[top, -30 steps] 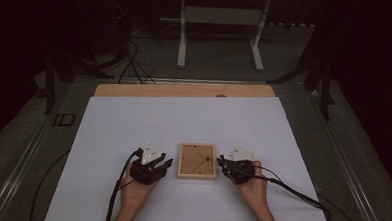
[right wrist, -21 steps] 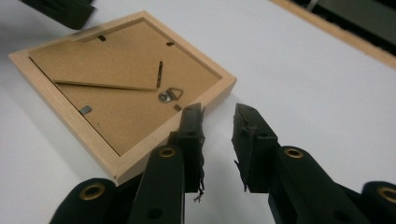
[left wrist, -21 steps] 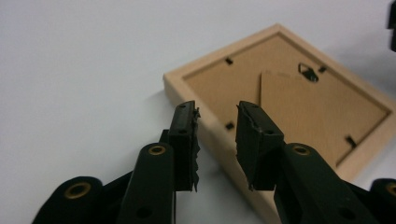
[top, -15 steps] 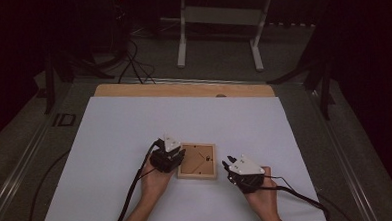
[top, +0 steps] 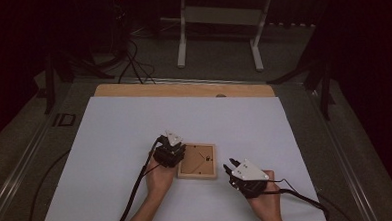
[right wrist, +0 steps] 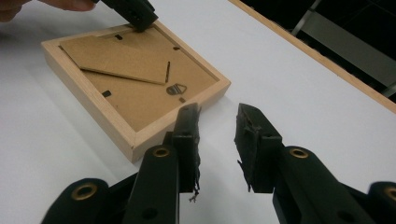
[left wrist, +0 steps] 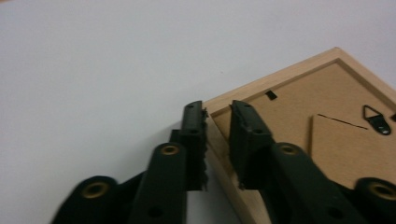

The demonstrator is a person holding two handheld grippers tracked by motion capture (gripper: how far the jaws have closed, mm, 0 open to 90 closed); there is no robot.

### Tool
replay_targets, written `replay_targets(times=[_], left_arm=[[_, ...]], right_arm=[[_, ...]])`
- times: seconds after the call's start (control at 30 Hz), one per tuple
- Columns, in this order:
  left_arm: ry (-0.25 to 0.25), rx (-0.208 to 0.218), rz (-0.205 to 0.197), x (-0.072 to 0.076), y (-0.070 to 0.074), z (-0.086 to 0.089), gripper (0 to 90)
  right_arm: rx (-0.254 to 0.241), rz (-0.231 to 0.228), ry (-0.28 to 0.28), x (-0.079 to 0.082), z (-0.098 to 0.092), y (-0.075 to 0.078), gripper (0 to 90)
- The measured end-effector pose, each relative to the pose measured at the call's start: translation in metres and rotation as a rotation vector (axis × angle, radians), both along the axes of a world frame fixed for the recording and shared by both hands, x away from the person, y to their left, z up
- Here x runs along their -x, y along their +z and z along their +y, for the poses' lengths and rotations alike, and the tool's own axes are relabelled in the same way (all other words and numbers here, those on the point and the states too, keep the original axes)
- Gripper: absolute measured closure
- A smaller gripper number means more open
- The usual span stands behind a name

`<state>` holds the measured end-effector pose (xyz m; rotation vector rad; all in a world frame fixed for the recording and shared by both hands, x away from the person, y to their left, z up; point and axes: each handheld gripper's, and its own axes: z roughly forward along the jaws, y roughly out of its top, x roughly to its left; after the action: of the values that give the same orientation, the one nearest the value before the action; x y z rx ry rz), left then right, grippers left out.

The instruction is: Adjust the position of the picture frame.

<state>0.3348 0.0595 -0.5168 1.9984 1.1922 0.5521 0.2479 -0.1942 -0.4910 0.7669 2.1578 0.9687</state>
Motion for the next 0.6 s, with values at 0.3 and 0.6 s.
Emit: replay_targets(times=[0.3, 0.6], left_arm=[[0.065, -0.017, -0.002, -0.003, 0.001, 0.001, 81.0], [0.182, 0.022, 0.009, -0.007, 0.000, 0.015, 81.7]], right_arm=[[-0.003, -0.006, -0.003, 0.000, -0.001, 0.000, 69.7], [0.001, 0.002, 0.001, -0.001, 0.000, -0.002, 67.2]])
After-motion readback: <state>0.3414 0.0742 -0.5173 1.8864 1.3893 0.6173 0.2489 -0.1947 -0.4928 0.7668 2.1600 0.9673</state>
